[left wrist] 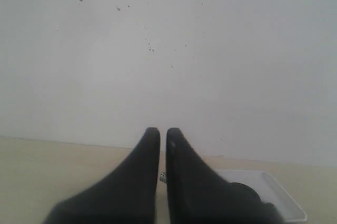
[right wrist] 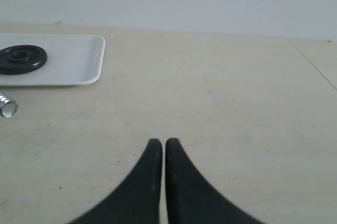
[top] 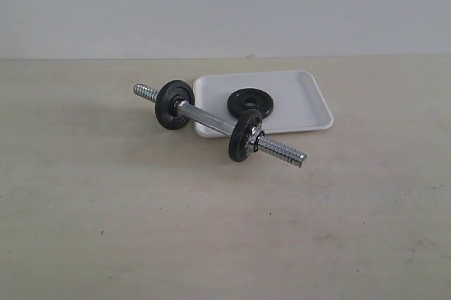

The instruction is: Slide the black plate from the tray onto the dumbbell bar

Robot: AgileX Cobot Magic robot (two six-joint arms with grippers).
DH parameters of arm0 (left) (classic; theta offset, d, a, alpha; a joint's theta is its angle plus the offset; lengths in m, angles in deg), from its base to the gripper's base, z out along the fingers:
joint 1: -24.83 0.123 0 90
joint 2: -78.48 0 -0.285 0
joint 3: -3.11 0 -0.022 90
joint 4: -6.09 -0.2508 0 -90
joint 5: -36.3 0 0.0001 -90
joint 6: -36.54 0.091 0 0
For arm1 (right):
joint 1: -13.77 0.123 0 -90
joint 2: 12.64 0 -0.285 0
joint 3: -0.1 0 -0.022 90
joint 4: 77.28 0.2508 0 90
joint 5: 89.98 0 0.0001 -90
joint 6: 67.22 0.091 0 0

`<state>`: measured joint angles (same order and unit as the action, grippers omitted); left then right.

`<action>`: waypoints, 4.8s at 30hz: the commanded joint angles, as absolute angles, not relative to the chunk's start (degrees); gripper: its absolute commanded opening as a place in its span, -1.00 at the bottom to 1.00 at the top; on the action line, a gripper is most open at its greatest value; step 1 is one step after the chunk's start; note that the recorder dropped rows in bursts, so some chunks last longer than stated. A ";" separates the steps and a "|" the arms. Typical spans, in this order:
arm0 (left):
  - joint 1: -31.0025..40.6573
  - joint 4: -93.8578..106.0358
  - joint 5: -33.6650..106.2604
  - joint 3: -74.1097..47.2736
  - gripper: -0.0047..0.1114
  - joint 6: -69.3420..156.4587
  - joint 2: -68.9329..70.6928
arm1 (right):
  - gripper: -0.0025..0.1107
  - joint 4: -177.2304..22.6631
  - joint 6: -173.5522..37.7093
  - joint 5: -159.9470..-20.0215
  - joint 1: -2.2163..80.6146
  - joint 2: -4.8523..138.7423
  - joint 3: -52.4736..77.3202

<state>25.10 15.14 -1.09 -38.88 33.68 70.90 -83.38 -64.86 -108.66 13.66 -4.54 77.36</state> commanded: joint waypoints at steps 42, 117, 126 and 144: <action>24.82 13.77 -3.15 -38.57 -0.84 36.89 70.69 | -0.96 -82.30 -64.12 -63.14 13.64 -4.85 77.32; 24.82 26.01 -5.58 -43.18 0.01 48.20 63.50 | -0.75 -59.81 -85.30 -95.98 13.79 2.69 43.95; 24.82 27.43 -3.59 -43.18 0.46 46.04 56.39 | 0.50 -32.51 -81.91 -84.82 13.79 20.91 42.41; 24.82 33.55 -4.27 -43.18 0.69 55.24 49.04 | 0.50 -35.62 -101.65 -111.60 13.79 46.14 23.14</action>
